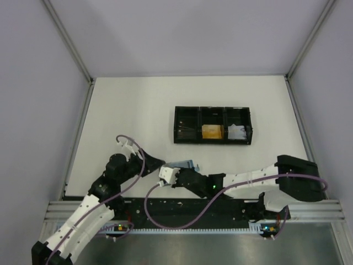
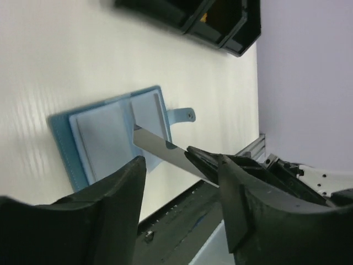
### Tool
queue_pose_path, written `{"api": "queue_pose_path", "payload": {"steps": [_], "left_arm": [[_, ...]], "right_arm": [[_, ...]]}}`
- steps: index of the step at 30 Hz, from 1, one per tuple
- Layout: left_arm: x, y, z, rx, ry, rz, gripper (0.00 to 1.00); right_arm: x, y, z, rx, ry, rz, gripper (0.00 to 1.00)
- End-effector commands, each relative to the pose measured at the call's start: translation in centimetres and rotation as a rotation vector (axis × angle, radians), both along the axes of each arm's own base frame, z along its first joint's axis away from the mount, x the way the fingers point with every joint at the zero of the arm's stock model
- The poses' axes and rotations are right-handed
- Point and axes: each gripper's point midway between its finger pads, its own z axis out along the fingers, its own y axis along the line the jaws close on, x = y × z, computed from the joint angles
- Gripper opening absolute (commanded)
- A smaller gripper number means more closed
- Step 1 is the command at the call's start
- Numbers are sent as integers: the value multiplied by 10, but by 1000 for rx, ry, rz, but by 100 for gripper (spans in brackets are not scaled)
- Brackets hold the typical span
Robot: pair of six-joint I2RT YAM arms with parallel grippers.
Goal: Take the credit cards out of the card holder
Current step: Place the credit card in the storage box.
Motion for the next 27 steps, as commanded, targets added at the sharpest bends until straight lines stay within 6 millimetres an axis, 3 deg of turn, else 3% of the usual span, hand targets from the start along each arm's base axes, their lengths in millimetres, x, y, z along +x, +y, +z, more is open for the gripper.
{"api": "queue_pose_path", "payload": {"steps": [1,2,4,7,8,9,13,14,20,24,27], "left_arm": [[18,13,64,185,-371,-35,70],[18,13,74,219,-436,-61,80],[15,10,91,295,-577,-151,81],[6,-1,115,326,-716,-293,82],[3,-6,120,327,-757,-343,99],[-2,-10,126,325,-795,-396,99],[-20,-22,141,333,-943,-587,98],[-24,-24,141,341,-999,-634,92],[-50,-40,126,324,-1213,-913,83],[-46,-45,120,324,-1205,-943,80],[-46,-49,119,329,-1260,-962,72]], "right_arm": [[-1,-8,47,85,106,35,0],[-1,-13,49,75,122,44,0],[-3,-19,63,85,134,65,0],[-9,-31,65,23,171,97,0],[-10,-32,68,15,177,106,0],[-13,-32,70,13,189,119,0],[-21,-32,78,21,221,163,0],[-22,-31,81,30,222,170,0],[-25,-31,93,59,218,186,0],[-25,-30,101,81,212,193,0],[-28,-29,107,102,220,208,0]]}}
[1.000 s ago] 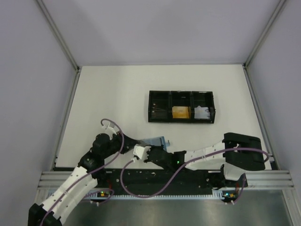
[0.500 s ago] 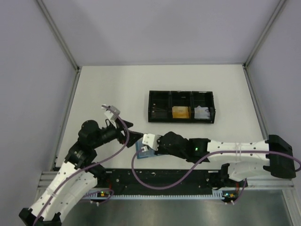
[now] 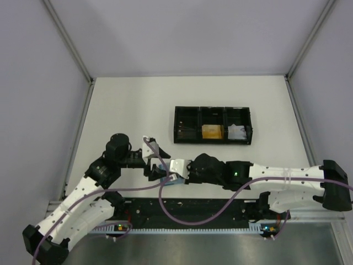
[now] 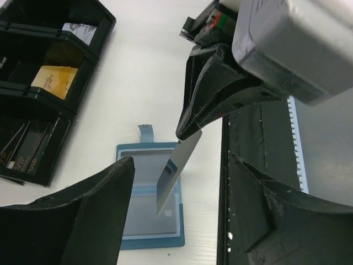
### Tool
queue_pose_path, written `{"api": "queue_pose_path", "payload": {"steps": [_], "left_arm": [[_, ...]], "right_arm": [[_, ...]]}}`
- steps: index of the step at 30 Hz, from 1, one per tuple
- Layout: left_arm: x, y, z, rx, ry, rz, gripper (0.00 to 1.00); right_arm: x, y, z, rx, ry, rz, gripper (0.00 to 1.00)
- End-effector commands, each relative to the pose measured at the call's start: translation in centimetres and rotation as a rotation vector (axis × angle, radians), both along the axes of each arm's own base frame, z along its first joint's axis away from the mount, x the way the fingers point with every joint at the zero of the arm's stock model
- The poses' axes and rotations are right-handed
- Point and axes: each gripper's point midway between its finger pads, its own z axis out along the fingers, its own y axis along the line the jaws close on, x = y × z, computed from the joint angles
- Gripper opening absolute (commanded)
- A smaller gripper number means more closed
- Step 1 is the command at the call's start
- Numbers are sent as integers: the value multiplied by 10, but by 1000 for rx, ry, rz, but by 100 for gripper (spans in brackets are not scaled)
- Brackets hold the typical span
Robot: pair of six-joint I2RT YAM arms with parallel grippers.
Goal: Take the credit cards out of the card holder
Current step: Place the credit card in the storage box.
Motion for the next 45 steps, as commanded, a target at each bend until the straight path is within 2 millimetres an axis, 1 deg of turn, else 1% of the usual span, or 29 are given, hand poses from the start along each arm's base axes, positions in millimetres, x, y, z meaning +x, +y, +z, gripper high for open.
{"api": "queue_pose_path", "payload": {"steps": [1,6,8,9,11,13,16,19,20,22,23,24,25,26,27,28,30,31,34,37,40,43,45], "left_arm": [[-5,-9,19,-40,-171,-106,69],[-3,-20,9,14,-196,-131,53],[-2,-22,6,48,-210,-138,42],[-2,-24,6,57,-216,-144,36],[-1,-27,6,67,-233,-144,19],[0,-27,7,69,-236,-141,0],[4,-26,10,59,-241,-107,0],[13,-24,15,12,-228,-10,0],[15,-23,20,-18,-216,29,0],[17,-20,35,-105,-169,117,0],[19,-19,45,-167,-152,158,0],[21,-17,50,-221,-132,197,0],[20,-16,57,-289,-108,219,0],[20,-14,68,-371,-100,245,0],[21,-12,72,-437,-88,264,0],[20,-9,84,-530,-82,277,0],[20,-1,94,-671,-56,303,0],[17,4,108,-751,-67,297,0],[10,11,126,-873,-41,273,0],[4,16,138,-958,-21,246,0],[-1,15,147,-980,-9,207,0],[-8,17,152,-1007,-7,174,0],[-9,17,155,-1015,-11,166,0]], "right_arm": [[1,13,46,135,3,11,0],[1,14,60,182,3,14,0],[1,14,64,192,3,15,0],[1,14,65,196,3,15,0],[2,15,66,203,7,14,0],[2,15,67,212,14,14,0],[5,13,71,256,39,-7,1],[9,8,84,364,109,-12,19],[8,6,91,409,134,0,28],[5,0,104,489,177,39,40],[5,-4,111,528,188,50,45],[3,-8,110,549,215,64,49],[2,-10,118,597,230,79,52],[0,-12,123,627,249,102,54],[-3,-13,125,654,268,122,56],[-3,-14,127,671,271,139,57],[-7,-15,130,713,328,158,61],[-8,-14,133,733,336,172,63],[-8,-13,140,796,340,194,67],[-1,-11,138,819,348,180,68],[4,-10,138,855,367,178,68],[8,-10,141,893,376,182,68],[6,-7,147,906,378,208,69]]}}
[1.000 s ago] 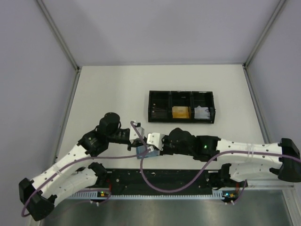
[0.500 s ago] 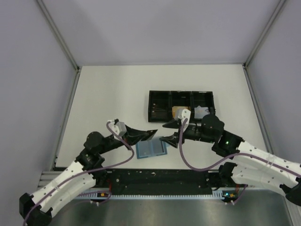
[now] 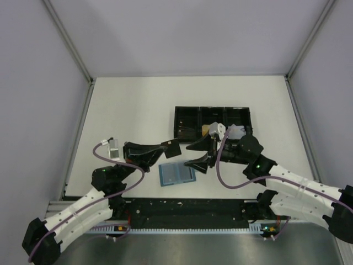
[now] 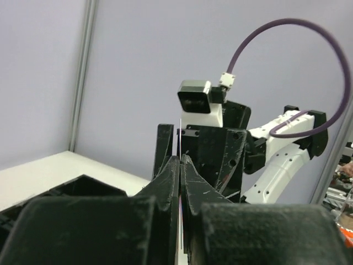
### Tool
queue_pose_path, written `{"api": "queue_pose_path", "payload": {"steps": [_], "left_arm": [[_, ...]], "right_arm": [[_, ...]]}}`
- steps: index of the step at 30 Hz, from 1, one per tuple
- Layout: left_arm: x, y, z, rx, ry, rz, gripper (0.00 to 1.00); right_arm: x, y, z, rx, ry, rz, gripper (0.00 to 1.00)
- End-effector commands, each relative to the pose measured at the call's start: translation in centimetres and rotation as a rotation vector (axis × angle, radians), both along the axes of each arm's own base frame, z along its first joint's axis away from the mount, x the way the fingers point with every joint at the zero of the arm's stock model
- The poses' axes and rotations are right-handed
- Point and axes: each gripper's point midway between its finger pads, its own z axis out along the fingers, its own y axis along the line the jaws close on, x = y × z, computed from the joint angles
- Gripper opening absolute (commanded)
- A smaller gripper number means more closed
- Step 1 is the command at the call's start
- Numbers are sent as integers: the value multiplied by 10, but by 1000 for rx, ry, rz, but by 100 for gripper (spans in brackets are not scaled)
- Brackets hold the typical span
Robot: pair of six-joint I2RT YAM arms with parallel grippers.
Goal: Take the credit cards out of the card holder
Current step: Place the credit card in the storage box.
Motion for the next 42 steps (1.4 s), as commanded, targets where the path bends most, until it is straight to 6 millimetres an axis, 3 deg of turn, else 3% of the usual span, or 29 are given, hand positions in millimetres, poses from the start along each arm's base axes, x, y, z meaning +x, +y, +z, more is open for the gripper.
{"api": "queue_pose_path", "payload": {"steps": [1,17,20,24,26,29,32,35,37,42], "left_arm": [[-19,12,34,-127,-73,-48,0],[-25,1,36,-142,-98,-96,0],[-26,0,35,-141,-98,-101,0],[-23,-1,32,-129,-92,-89,0],[-16,0,26,-114,-67,-54,1],[2,11,18,-102,-19,72,28],[28,14,-3,59,103,219,53],[43,30,-16,222,135,372,75],[55,50,-24,315,164,503,81],[64,95,-42,576,214,721,89]], "right_arm": [[-6,6,36,133,-41,66,69],[-14,22,73,245,-24,186,54],[-11,23,74,242,-19,179,36],[-8,24,70,222,-4,162,0],[0,25,64,180,15,133,0],[15,23,49,89,57,76,0],[29,15,35,-2,91,25,0],[49,8,12,-145,138,-45,0],[64,5,1,-226,156,-76,0],[104,-15,-53,-507,256,-205,0]]}}
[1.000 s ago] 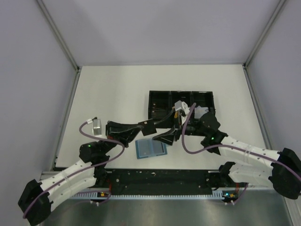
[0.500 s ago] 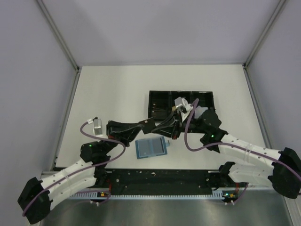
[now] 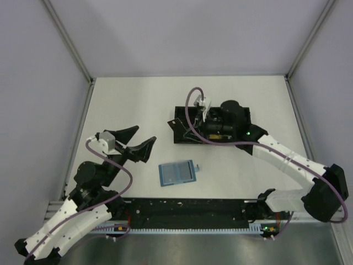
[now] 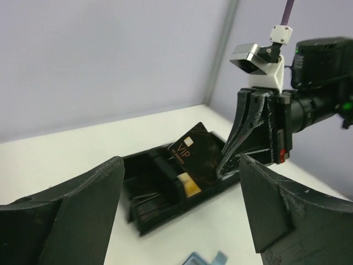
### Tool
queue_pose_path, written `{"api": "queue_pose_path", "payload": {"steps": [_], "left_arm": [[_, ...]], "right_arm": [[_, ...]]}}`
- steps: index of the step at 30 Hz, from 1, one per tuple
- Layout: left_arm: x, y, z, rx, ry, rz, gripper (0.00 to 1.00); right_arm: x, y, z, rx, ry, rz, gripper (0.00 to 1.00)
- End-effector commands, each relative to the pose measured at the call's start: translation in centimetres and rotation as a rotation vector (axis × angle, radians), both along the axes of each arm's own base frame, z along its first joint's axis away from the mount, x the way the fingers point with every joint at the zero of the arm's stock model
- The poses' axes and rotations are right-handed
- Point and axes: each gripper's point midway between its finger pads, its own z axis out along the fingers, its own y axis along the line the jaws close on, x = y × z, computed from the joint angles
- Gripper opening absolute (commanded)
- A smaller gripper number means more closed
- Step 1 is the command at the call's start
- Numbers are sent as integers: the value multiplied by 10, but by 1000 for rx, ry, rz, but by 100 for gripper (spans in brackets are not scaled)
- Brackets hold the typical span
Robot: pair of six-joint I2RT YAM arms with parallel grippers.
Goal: Take the credit cards out of the card holder
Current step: Place the credit card in the storage box.
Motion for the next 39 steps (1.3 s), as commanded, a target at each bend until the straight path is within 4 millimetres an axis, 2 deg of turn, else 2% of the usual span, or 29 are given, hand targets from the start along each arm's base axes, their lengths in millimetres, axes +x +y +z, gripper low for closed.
{"api": "queue_pose_path", "payload": {"steps": [1,3,8,12,16,20,24,30,38,39], "left_arm": [[20,47,-57,361,167,268,91],[20,56,-62,430,183,300,93],[23,67,-80,512,191,351,93],[26,69,-95,537,198,366,93],[30,81,-94,527,207,440,93],[31,86,-94,506,204,459,93],[32,89,-96,503,212,473,93],[34,87,-97,507,214,465,93],[36,85,-97,509,218,453,93],[36,84,-98,513,218,448,93]], "right_arm": [[36,-30,-61,-354,58,-97,0],[48,-39,-78,-475,62,-103,0],[78,-54,-104,-713,28,-90,0],[96,-53,-118,-837,4,-8,0],[115,-48,-132,-911,-25,38,0],[134,-45,-144,-973,-54,61,0],[140,-41,-156,-1000,-58,108,0],[139,-39,-166,-1021,-59,186,0],[143,-32,-172,-1015,-81,229,0],[146,-33,-172,-1024,-85,222,3]]}}
